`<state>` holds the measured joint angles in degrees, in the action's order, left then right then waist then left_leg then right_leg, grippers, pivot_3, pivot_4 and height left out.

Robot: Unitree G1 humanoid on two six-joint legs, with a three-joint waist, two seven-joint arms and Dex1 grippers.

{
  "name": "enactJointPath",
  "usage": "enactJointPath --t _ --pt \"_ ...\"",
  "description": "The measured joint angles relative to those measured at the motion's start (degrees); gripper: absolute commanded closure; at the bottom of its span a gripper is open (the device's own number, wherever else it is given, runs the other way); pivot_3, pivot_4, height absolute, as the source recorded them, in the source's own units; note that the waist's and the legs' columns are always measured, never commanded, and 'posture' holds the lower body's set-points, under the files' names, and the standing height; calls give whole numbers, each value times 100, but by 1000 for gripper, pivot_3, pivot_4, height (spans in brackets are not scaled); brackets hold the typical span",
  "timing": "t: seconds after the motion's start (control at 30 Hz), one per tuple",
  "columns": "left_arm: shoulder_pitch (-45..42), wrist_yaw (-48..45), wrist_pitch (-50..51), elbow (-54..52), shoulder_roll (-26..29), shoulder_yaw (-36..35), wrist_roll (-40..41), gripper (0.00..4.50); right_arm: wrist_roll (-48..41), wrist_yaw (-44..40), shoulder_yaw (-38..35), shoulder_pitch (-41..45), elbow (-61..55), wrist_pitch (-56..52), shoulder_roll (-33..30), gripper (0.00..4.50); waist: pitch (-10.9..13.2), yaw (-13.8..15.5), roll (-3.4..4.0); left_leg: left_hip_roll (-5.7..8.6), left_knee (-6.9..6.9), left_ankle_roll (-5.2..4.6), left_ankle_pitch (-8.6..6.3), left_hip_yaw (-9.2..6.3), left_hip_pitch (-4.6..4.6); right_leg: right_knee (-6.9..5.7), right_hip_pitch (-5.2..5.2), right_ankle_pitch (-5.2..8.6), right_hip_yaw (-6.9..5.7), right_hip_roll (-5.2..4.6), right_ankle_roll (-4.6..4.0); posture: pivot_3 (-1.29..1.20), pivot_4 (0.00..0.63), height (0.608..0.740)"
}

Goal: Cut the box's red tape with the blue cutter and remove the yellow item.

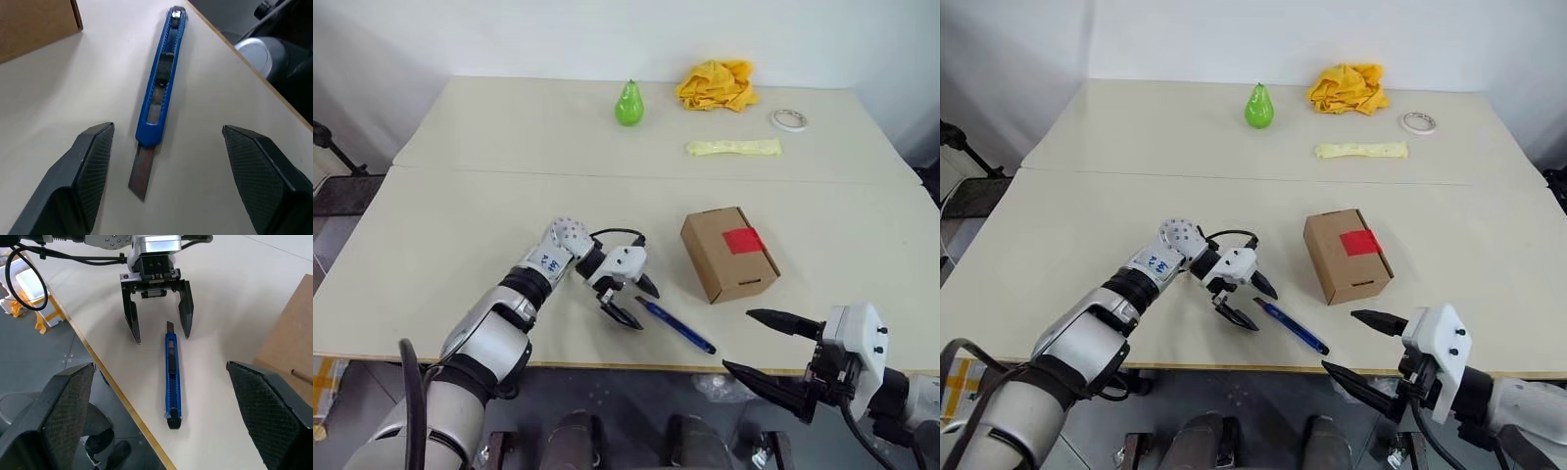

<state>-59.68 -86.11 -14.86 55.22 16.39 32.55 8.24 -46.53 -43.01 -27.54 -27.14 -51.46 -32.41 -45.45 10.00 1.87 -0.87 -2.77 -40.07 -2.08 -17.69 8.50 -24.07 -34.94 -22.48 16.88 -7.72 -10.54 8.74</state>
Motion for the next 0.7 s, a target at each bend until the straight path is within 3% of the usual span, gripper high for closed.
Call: enactJointPath --t 0.17,0.27,0.57,0.7 --pt "6 0 67 -5 -201 -15 -78 779 59 -15 -5 -136 -1 17 73 0 -1 98 1 3 -1 -5 -3 1 -3 3 3 -3 0 -1 4 0 150 740" --pt "8 0 144 0 -277 -26 -80 1251 80 -67 -73 -274 -2 106 108 0 -1 126 1 4 0 -7 -4 1 -5 7 3 -3 -1 0 5 0 150 740" --pt "15 1 -37 235 -537 -212 -353 3858 131 -143 -292 -577 -3 271 261 0 -5 90 2 2 2 -6 -7 3 -5 14 2 -4 -1 1 5 0 150 740" --pt "54 2 -208 237 -537 -251 -414 3858 132 -150 -302 -620 -5 339 288 0 -7 85 3 1 2 -5 -7 3 -4 20 2 -4 -1 1 5 0 150 740"
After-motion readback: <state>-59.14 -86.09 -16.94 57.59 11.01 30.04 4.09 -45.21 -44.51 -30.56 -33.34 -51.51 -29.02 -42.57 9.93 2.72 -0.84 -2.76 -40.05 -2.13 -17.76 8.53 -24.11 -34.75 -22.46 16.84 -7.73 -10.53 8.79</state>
